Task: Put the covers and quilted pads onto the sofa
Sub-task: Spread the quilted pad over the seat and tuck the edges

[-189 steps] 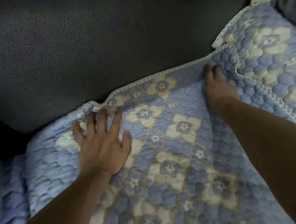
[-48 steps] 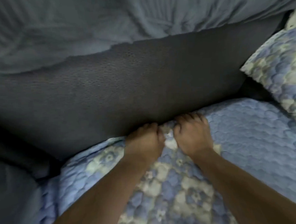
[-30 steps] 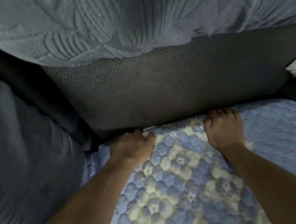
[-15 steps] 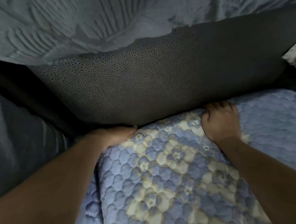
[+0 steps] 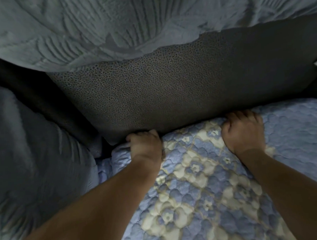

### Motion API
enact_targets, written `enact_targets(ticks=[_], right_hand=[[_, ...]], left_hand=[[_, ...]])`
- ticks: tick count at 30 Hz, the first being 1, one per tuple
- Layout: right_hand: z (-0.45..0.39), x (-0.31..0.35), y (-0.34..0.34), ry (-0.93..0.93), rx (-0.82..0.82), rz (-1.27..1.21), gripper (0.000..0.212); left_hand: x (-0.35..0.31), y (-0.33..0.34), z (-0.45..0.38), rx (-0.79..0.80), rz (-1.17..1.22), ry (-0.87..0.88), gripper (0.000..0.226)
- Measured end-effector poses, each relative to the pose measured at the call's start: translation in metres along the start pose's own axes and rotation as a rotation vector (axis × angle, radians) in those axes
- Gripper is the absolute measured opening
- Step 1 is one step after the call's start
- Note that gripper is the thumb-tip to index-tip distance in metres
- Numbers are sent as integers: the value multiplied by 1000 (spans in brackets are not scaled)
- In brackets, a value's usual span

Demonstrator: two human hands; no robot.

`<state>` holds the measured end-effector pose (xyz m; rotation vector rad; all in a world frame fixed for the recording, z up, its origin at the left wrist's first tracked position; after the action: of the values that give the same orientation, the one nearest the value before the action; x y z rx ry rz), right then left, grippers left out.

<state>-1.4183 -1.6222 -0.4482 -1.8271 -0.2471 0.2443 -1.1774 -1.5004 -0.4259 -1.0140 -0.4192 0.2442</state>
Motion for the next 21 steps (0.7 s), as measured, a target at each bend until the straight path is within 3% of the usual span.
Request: enact_targets(ticks=[3,5,8,10,14,19,21], right_hand=[[0,-1,-1,-1,-6,-18,33],[0,-1,-1,2,-17,-16,32],[0,0,-2,1,-19,14,28],[0,0,-2,1,-15,22,28],[1,0,-5,10,-22,13,30],[1,1,-5,7,-16,24,31],[2,1,-6,7,-15,12,32]], left_hand=[[-3,1,-1,-112,-129,158,22],[5,-8,-3,-205,-24,201,23],[26,-7,0,-180,185,158,21],[38,-4,3,-249,207,207,20],[43,-2,9,-127,221,149,37],[64,11,5,77,353,52,23],[64,7,-2,190,352,30,39]])
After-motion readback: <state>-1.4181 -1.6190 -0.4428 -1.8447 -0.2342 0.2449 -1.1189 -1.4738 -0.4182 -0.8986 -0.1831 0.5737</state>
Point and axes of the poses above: each hand's wrist, its own z-axis away from the middle knuckle, its own y-axis out of the palm, x = y × z, the point moved 4 cm from there along -z, towards the middle knuckle
